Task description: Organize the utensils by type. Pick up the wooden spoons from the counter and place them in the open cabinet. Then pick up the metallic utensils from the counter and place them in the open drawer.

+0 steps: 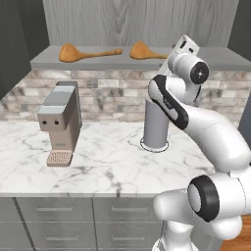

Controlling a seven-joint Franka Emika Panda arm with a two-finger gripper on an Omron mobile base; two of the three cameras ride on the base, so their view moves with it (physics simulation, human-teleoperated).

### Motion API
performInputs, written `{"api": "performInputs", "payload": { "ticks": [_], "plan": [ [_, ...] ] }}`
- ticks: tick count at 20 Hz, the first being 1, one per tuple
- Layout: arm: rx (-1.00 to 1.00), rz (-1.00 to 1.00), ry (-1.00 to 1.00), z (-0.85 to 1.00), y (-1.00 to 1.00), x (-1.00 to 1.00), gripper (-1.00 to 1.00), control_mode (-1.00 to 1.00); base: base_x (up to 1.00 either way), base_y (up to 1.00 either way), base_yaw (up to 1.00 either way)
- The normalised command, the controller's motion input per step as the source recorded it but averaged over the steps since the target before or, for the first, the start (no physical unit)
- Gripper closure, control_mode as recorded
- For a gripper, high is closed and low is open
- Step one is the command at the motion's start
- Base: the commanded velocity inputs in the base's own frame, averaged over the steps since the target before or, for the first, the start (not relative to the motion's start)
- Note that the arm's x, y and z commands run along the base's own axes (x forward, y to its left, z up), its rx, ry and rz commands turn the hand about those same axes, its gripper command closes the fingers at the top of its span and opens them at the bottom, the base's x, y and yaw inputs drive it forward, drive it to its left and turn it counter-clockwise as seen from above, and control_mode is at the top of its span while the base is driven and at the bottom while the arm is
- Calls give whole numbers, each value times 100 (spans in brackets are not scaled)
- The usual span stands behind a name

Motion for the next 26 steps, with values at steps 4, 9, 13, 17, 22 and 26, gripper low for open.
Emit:
{"api": "performInputs", "payload": {
  "ticks": [4, 9, 13, 17, 22, 26],
  "plan": [
    [4, -13, 45, 34, 10, -48, -100, -100, 0, 0, 0],
    [5, -5, 58, 24, 11, -58, -100, -100, 0, 0, 0],
    [7, -2, 34, 4, 4, -79, -100, -100, 0, 0, 0],
    [3, -8, 7, -17, 7, -86, -100, -100, 0, 0, 0],
    [-2, -7, 6, -67, 18, -53, -100, -100, 0, 0, 0],
    [-6, -4, 7, -85, 22, -42, -100, -100, 0, 0, 0]
  ]
}}
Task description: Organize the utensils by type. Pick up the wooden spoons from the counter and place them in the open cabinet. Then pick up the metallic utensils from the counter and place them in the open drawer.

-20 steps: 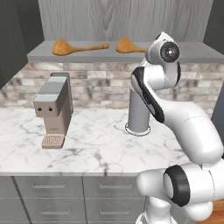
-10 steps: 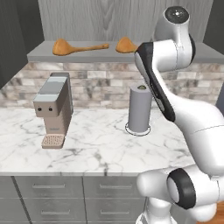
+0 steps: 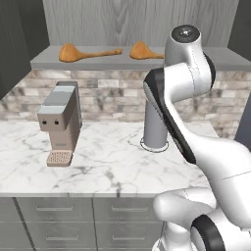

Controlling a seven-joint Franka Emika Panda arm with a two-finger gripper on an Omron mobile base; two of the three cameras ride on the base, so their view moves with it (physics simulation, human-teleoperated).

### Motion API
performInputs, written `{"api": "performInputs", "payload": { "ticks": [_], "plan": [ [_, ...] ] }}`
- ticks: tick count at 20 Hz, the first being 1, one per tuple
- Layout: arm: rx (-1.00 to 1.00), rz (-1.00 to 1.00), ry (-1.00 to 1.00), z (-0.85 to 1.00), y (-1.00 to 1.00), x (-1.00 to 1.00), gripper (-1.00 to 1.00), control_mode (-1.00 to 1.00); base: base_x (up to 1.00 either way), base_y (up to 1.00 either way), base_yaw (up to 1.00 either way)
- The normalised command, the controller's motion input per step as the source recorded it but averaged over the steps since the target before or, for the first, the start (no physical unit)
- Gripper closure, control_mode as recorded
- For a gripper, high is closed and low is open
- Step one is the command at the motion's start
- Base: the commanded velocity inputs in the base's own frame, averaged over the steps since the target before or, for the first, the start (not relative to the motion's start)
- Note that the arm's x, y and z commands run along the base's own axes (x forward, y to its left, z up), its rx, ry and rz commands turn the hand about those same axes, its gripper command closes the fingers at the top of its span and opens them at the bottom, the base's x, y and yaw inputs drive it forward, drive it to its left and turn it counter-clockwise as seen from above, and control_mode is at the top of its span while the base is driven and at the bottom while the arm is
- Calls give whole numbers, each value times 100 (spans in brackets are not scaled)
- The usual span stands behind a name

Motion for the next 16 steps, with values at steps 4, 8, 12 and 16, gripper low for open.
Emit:
{"api": "performInputs", "payload": {
  "ticks": [4, 8, 12, 16],
  "plan": [
    [-2, -1, 14, -89, 18, -29, -100, -100, 0, 0, 0],
    [0, 0, 12, -85, 8, -25, -100, -100, 0, 0, 0],
    [0, -3, 1, -86, 0, -12, -100, -100, 0, 0, 0],
    [-2, 0, 6, -57, 0, -1, -100, -100, 0, 0, 0]
  ]
}}
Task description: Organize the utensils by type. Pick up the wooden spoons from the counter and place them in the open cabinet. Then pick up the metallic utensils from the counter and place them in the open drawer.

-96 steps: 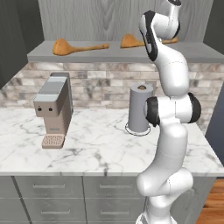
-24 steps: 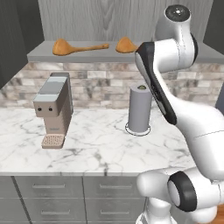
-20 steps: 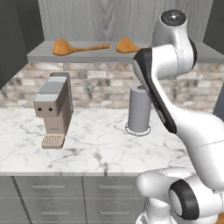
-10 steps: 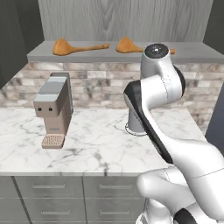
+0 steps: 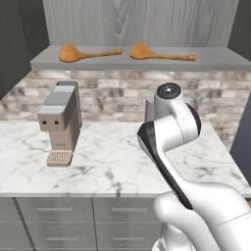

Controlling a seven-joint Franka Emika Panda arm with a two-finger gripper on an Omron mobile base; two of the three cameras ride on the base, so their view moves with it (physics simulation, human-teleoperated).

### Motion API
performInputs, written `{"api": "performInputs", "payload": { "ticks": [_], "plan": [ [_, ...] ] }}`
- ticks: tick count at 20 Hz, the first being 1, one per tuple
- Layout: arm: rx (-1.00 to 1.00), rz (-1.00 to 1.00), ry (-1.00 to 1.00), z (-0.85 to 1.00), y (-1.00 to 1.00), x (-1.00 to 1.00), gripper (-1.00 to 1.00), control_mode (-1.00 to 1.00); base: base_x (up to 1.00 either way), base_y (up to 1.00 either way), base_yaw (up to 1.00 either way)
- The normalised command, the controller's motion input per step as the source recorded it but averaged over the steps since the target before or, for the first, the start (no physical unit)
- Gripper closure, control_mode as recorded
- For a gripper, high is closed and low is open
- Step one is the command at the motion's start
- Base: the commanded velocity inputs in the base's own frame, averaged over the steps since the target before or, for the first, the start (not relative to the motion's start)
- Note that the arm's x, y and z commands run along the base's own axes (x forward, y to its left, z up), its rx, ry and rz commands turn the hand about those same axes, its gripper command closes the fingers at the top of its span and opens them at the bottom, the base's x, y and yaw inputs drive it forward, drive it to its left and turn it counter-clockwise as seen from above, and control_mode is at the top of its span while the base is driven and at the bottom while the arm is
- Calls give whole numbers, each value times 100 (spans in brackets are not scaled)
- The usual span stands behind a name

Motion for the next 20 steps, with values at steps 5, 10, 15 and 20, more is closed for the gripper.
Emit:
{"api": "performInputs", "payload": {
  "ticks": [5, 10, 15, 20],
  "plan": [
    [0, 0, 0, -1, 0, -1, -100, -100, 0, 0, 0],
    [0, 0, 0, 0, 0, 0, -100, 100, -62, 10, 21],
    [0, 0, 0, 0, 0, 0, -100, 100, -69, 43, 53],
    [0, 0, 0, 0, 0, 0, -100, 100, -38, 56, 95]
  ]
}}
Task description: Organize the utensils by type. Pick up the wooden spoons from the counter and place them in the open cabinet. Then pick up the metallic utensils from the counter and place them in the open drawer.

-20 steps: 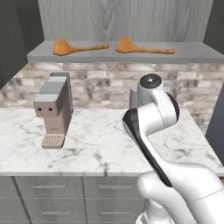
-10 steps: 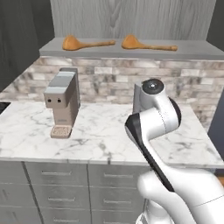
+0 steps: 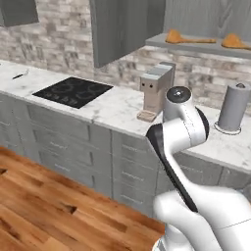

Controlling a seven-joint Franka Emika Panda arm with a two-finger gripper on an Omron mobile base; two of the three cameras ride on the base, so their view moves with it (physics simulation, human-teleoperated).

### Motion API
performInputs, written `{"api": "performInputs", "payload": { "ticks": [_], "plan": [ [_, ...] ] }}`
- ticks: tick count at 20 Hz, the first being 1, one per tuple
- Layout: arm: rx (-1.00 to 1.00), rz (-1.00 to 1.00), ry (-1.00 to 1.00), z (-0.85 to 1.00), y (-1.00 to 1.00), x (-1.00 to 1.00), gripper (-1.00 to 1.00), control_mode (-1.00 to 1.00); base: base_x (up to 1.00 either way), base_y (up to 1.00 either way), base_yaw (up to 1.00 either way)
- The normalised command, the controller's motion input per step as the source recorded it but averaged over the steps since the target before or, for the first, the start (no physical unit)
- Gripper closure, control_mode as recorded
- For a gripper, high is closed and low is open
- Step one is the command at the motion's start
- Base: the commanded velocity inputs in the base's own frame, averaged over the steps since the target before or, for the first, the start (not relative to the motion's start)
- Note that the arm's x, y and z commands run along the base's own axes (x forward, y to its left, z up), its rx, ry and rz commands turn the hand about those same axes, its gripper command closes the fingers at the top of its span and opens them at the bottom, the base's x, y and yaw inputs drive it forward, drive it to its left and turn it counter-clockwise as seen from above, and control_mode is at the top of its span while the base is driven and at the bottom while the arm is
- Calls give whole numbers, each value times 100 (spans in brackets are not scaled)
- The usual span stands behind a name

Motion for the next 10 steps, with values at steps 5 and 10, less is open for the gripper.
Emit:
{"api": "performInputs", "payload": {
  "ticks": [5, 10],
  "plan": [
    [0, 0, 0, 0, 0, 0, -100, 100, -10, 43, 100],
    [0, 0, 0, 0, 0, 0, -100, 100, 25, 41, 74]
  ]
}}
